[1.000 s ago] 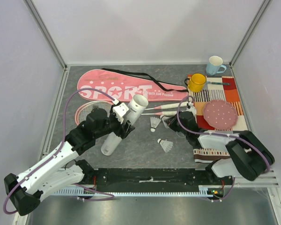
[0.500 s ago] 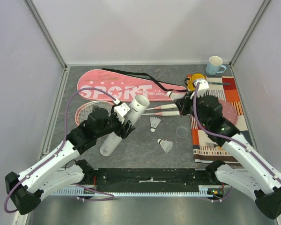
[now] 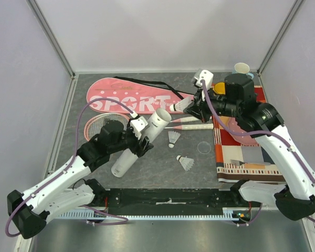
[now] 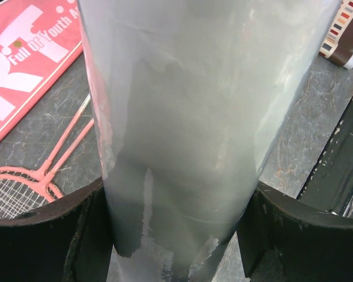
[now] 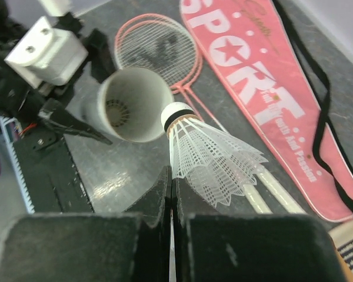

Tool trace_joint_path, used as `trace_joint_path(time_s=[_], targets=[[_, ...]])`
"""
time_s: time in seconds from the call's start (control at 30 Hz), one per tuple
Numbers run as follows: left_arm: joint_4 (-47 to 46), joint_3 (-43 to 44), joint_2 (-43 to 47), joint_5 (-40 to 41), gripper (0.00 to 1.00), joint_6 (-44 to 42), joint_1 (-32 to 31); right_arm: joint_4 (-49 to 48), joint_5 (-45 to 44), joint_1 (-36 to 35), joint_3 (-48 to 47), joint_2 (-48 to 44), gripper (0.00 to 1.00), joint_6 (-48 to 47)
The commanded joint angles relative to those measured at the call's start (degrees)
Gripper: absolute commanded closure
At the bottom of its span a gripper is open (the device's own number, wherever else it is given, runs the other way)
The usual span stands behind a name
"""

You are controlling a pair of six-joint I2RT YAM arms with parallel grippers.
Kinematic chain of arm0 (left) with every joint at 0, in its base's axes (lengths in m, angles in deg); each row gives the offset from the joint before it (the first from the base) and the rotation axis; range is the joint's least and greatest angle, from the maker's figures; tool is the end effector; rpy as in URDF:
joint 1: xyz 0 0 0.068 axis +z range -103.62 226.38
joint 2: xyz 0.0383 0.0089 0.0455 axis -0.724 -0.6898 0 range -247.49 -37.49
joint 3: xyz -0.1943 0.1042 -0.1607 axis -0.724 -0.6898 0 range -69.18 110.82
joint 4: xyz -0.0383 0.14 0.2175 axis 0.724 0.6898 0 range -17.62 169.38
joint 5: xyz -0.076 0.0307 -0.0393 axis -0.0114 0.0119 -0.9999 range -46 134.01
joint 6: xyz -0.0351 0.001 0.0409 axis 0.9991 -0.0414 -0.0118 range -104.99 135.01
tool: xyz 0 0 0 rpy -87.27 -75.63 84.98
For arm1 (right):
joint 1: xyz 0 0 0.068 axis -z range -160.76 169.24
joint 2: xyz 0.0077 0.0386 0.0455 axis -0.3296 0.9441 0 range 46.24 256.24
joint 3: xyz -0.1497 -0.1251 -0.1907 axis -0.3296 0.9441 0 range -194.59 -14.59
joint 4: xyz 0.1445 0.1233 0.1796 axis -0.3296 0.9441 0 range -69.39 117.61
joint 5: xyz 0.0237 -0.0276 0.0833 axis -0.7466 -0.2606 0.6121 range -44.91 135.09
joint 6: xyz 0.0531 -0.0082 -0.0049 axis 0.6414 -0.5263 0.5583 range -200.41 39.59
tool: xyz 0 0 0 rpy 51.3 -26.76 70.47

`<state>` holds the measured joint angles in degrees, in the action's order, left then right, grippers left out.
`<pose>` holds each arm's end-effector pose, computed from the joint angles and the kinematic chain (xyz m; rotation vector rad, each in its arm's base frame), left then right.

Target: Pack up the badminton gear

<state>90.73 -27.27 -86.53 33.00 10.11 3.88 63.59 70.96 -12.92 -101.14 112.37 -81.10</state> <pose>0.1398 -0.1373 0.2952 0.9412 1.8326 -0.6060 0.1777 0.1302 0.4559 -0.8538 1.8192 0.7985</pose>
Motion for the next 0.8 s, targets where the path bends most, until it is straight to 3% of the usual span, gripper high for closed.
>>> trace_joint_path(time_s=[0.0,0.33,0.63,0.77], targets=[[-0.25,2.12,-0.27,-3.58,0.81,-1.60,0.05,8.78,5.51,-2.90,-6.27,3.04,1.00,-5.99],[0.81,2.65,-2.73,-7.36,0.81,-2.03,-0.91,11.59,7.00,-6.68,-9.87,7.87,1.00,-8.01],[1.07,2.12,-1.41,-8.15,0.81,-3.44,-2.23,11.60,7.62,-7.92,-7.59,9.37,1.00,-8.63],[0.55,1.33,-0.89,-10.00,0.81,-4.41,-2.76,11.95,11.90,-7.92,-7.94,10.60,1.00,-8.45]])
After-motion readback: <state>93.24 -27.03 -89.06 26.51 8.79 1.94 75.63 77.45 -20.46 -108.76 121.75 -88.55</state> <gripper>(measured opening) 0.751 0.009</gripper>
